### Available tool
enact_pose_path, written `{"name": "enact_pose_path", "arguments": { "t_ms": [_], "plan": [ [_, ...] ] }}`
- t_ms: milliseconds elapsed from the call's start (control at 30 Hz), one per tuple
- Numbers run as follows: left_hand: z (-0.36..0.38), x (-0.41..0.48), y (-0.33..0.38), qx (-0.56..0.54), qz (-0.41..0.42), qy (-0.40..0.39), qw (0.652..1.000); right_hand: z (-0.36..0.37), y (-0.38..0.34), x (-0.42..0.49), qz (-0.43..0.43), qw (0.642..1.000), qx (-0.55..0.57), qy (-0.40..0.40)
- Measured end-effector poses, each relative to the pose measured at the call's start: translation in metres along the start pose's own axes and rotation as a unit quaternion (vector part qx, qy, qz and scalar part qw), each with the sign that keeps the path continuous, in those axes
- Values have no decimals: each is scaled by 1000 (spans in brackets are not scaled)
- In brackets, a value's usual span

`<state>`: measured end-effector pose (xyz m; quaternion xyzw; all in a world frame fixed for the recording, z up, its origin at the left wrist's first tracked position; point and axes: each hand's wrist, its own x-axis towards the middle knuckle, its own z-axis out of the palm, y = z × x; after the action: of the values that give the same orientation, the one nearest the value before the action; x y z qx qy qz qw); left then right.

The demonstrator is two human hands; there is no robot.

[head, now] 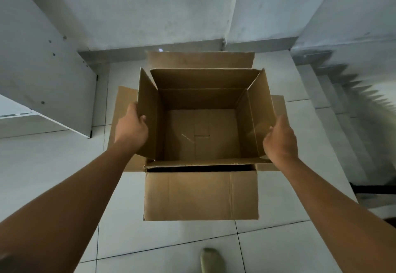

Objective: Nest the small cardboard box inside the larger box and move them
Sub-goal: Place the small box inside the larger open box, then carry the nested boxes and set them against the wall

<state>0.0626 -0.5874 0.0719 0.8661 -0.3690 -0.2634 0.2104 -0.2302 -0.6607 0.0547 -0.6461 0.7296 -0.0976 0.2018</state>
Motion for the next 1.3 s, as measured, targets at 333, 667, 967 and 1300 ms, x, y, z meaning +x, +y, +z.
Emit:
{"name": "enact_pose_path", "arguments": {
  "t_ms": [333,667,967,1300],
  "plan": [
    [73,21,-52,9,-34,-8,999,83,62,21,33,998,-19,-47],
    [101,36,-95,40,-45,6,998,115,83,24,13,999,6,-37],
    [102,4,-114,112,34,30,993,119,102,-2,-67,997,-14,20],
    [140,-24,-167,307,196,-103,926,152,131,-25,-87,989,-40,-115]
  ]
}}
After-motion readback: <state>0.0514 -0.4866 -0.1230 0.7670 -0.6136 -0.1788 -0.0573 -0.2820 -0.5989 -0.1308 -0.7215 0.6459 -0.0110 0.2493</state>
